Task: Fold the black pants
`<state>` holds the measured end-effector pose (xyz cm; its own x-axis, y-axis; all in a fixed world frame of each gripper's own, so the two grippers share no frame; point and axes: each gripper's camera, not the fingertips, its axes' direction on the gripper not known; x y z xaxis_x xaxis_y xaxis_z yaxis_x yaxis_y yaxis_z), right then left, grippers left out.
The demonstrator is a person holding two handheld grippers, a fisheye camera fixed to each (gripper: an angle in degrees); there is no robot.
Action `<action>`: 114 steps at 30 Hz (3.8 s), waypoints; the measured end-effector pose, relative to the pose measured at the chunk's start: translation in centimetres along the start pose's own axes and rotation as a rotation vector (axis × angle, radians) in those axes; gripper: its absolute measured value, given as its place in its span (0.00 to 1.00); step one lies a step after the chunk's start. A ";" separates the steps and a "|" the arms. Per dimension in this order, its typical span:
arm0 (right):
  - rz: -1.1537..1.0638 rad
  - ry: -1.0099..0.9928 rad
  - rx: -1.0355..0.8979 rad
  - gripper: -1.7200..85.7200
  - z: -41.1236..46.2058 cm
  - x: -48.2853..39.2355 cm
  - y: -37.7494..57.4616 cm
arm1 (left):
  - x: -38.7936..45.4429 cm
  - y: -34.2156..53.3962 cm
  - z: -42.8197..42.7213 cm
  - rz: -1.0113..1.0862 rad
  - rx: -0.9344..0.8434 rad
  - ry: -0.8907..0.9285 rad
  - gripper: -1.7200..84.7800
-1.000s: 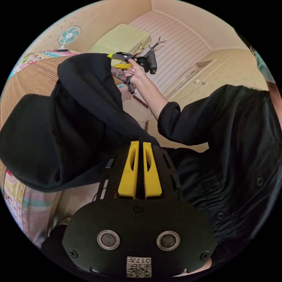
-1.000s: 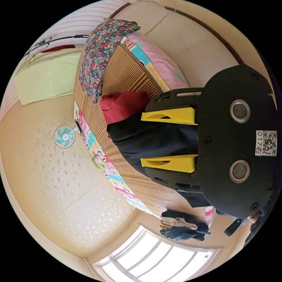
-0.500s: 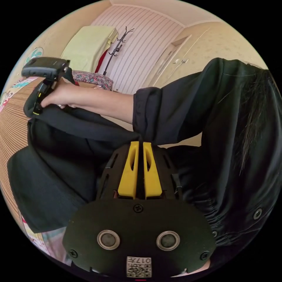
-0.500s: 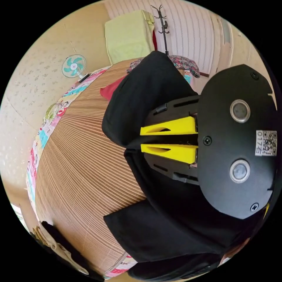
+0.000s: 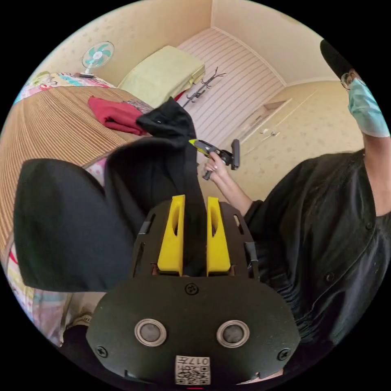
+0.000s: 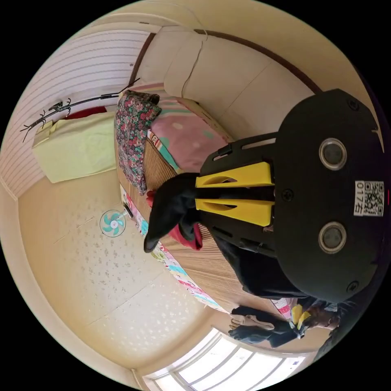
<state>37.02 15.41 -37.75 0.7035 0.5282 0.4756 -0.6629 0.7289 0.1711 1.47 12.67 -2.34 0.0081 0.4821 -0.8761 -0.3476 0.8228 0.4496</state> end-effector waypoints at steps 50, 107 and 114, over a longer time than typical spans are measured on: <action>-0.383 -0.199 -0.032 0.06 11.7 -35.5 -26.1 | -5.1 -34.9 -28.2 -0.388 0.379 -0.912 0.11; -0.379 0.079 -0.726 0.17 30.8 0.9 10.5 | 9.5 12.2 -17.1 -0.751 0.491 -0.441 0.02; -0.475 0.044 -0.714 0.08 29.4 1.5 11.4 | 10.9 7.7 -13.5 -0.605 0.432 -0.454 0.02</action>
<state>22.97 11.70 -9.71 0.8845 0.1032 0.4549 0.0139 0.9689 -0.2470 -13.75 20.24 -10.75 0.4812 -0.0768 -0.8732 0.2222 0.9743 0.0368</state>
